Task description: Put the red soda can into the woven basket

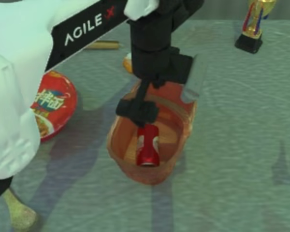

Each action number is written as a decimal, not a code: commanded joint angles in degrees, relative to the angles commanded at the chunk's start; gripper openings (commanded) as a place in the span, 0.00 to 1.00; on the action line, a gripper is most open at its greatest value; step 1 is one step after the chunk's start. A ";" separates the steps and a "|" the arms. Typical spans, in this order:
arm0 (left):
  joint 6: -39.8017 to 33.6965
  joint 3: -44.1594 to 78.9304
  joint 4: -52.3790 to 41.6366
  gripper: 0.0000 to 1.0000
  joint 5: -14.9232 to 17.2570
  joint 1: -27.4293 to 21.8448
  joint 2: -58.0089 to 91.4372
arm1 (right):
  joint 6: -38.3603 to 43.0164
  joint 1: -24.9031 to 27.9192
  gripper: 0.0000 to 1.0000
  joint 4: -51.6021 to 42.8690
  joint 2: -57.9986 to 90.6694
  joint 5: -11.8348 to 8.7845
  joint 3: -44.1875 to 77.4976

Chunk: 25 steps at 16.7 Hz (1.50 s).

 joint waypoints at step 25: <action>0.00 0.00 0.00 0.00 0.00 0.00 0.00 | 0.00 0.00 1.00 0.00 0.00 0.00 0.00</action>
